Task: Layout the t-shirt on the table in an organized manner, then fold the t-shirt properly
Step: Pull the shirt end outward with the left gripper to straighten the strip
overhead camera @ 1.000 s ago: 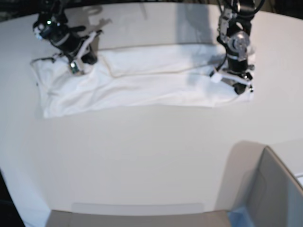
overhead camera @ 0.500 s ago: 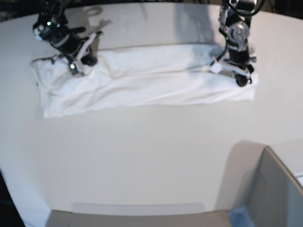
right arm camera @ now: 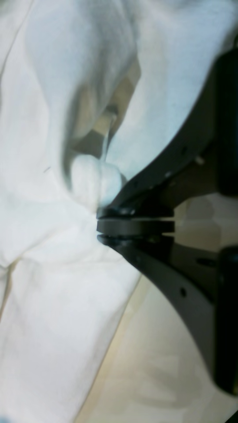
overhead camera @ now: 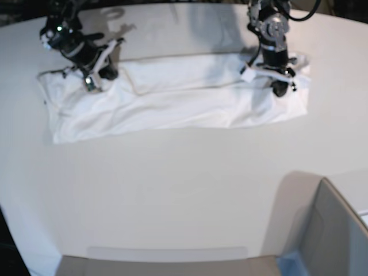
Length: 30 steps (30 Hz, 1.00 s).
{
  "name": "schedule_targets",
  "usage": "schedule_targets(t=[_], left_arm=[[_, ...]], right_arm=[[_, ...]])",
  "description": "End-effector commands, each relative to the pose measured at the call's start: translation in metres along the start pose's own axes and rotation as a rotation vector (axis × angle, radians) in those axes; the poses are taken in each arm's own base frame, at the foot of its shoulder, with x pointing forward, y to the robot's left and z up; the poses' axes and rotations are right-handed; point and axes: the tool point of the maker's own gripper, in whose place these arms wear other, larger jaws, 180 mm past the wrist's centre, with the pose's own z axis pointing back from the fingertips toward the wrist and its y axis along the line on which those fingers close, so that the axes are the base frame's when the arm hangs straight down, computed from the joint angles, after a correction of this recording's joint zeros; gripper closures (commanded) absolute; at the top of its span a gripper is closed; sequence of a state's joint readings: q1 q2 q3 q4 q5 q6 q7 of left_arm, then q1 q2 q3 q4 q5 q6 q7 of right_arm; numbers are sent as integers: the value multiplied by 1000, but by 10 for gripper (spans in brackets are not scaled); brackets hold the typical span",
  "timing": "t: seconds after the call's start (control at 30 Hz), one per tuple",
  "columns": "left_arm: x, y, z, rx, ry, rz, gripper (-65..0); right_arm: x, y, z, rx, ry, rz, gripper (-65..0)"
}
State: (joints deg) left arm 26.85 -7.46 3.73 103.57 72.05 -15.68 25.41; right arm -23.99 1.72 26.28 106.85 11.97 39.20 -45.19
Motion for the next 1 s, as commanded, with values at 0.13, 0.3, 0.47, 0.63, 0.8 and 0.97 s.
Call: schedule_targets(t=[0.13, 0.3, 0.47, 0.63, 0.8, 0.97], left_arm=[[-27, -6, -2, -5, 63, -23, 0], [-45, -1, -3, 7, 109, -24, 0], [-44, -3, -3, 3, 105, -26, 0], [-46, -10, 3, -16, 105, -30, 0], [-40, 12, 7, 38, 88, -14, 0], [-38, 19, 8, 54, 82, -9, 0]], right_arm=[[8, 1, 3, 11, -34, 17, 0], [8, 1, 4, 10, -33, 18, 0], [8, 1, 4, 10, -33, 18, 0], [8, 1, 4, 10, -33, 18, 0], [8, 1, 4, 10, -33, 18, 0], [8, 2, 3, 12, -34, 18, 0]])
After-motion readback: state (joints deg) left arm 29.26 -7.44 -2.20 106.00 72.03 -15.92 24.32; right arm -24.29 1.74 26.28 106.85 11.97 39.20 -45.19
